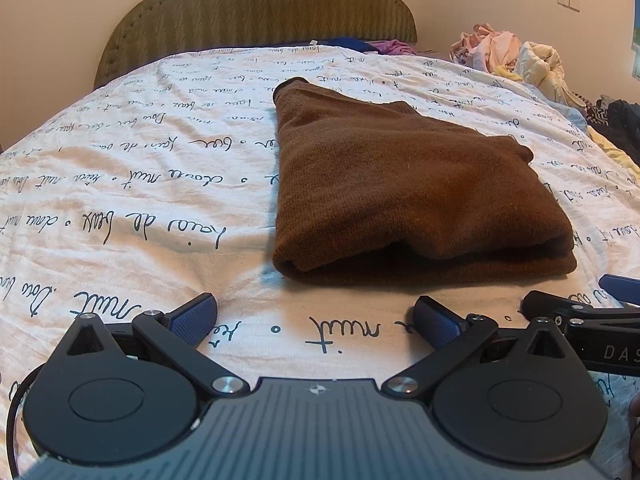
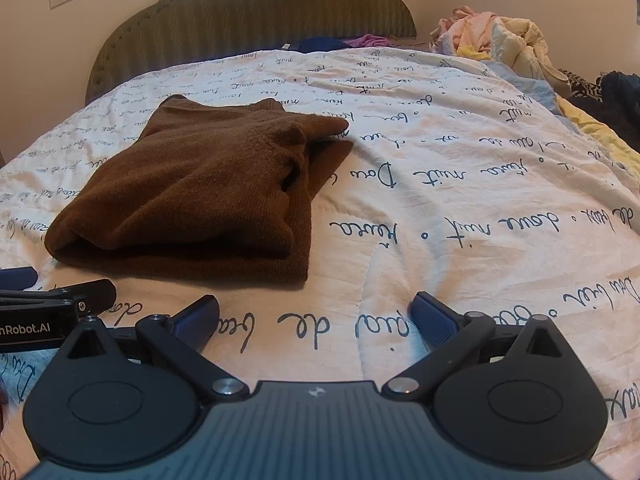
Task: Fold small clothes
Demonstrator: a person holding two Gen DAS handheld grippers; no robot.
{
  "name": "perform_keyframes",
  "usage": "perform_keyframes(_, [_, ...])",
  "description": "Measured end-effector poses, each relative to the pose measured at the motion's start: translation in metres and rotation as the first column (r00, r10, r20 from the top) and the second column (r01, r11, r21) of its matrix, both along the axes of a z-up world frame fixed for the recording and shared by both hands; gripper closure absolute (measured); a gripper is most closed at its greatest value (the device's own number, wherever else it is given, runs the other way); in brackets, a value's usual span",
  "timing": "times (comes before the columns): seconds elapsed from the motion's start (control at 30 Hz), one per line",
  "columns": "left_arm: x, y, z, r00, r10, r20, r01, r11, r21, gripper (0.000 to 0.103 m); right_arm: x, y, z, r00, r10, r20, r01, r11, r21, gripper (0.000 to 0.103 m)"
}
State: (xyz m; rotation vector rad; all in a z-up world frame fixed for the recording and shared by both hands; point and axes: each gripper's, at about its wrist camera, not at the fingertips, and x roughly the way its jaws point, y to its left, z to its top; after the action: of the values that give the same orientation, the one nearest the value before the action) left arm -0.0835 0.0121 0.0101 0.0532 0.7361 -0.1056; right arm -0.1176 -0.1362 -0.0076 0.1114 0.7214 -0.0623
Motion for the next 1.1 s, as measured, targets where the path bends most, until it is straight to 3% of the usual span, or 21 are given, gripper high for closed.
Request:
perform_keyframes(0.37, [0.0032,-0.0008,0.0019,0.999,0.006,-0.031,-0.006,1.000,-0.001,0.000,0.0086,0.0081,0.0017,0.998,-0.027,-0.053,0.025,0.999,-0.035,0.000])
perform_keyframes(1.1, [0.0068,-0.0019,0.0041,0.998,0.014,-0.064,-0.014,1.000,0.000,0.000,0.0075,0.0067,0.0020,0.999,-0.015,-0.045,0.014,0.999,-0.031,0.000])
